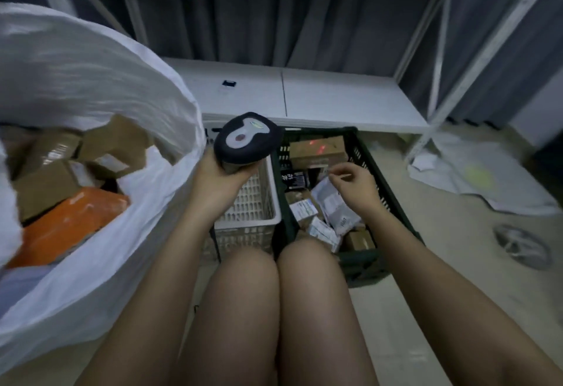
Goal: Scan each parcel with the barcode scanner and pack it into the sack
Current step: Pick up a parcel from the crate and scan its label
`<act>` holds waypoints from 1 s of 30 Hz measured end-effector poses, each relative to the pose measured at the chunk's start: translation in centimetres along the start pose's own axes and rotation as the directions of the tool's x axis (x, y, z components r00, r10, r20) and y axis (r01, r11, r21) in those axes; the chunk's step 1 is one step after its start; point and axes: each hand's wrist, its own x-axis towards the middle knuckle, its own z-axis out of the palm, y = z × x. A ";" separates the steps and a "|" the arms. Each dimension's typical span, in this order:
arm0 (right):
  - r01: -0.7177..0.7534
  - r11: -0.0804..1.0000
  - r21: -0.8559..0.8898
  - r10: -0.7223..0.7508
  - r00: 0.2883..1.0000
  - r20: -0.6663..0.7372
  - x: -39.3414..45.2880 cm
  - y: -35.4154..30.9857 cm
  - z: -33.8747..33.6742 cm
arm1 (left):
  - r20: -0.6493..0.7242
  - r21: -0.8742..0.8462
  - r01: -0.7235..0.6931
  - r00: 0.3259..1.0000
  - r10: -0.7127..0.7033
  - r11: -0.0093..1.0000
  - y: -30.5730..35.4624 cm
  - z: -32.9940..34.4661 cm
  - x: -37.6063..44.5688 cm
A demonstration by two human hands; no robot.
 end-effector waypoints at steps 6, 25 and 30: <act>-0.251 0.958 -0.136 0.260 0.964 0.055 3.7 10.4 1.9 | 0.182 0.022 0.157 0.970 -0.159 0.987 -6.0 5.2 6.1; -0.559 0.626 -0.543 0.494 0.824 -0.278 18.5 27.6 7.4 | 0.318 0.048 0.328 0.890 -0.326 0.943 -19.3 13.4 17.5; -0.499 0.841 -0.207 0.474 0.866 -0.161 16.2 25.3 6.5 | 0.308 0.062 0.343 0.887 -0.345 0.937 -18.1 12.5 16.3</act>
